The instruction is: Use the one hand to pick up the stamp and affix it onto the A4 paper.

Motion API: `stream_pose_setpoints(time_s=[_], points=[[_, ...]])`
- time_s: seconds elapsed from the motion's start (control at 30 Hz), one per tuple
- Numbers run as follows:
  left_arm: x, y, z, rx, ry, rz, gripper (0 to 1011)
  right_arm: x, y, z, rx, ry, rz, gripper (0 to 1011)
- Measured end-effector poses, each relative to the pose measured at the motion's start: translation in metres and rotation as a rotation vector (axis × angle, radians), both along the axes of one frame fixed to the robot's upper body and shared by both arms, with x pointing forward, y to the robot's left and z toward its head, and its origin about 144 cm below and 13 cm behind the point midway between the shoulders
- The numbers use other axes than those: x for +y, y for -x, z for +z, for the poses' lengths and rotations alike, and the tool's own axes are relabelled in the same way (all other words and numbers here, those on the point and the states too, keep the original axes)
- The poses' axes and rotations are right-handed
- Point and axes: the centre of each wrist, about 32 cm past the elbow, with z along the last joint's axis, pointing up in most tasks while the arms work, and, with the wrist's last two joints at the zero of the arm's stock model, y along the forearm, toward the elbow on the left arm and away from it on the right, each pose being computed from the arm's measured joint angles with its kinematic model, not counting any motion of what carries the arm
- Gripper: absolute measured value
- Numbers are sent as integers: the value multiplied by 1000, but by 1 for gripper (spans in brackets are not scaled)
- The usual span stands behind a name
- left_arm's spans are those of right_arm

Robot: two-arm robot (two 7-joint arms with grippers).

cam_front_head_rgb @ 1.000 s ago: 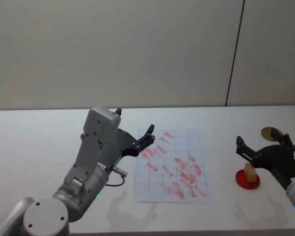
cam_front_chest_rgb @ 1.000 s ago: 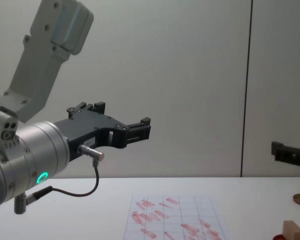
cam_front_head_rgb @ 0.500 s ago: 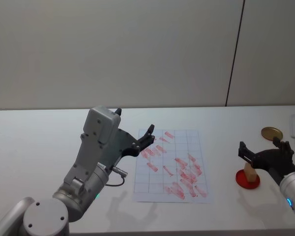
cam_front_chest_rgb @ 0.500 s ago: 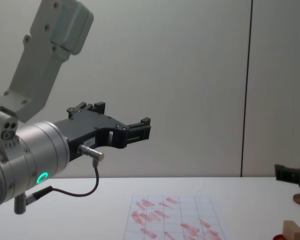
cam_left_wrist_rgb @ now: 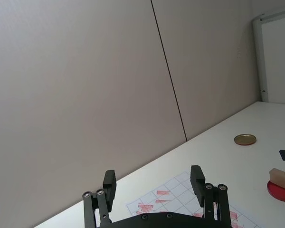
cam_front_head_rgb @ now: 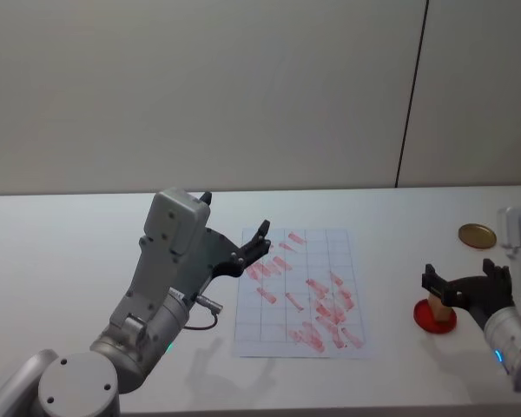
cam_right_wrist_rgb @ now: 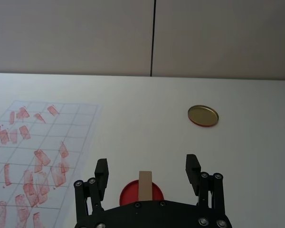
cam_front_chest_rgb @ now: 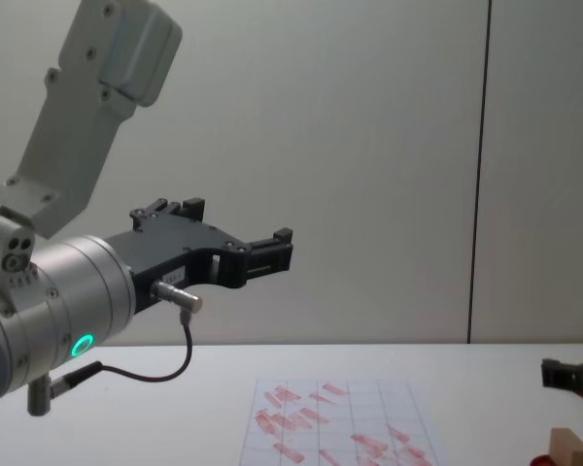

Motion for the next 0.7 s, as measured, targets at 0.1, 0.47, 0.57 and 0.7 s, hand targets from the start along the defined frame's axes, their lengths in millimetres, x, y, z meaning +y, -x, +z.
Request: stream_pose_setpoints(time_s=[0.1,0.47,0.57,0.7], points=[[0,0,0,0,0,0,993,0,-3,-3,19,1,-10,1001],[0,0,0,0,0,0,993,0,-13,-17,78,-3,-27,1001],[0,0,0,0,0,0,993,0,-15,-21,90,-6,-23,1001],[0,0,0,0,0,0,993,1,-19,-26,102,-9,-18,1001]])
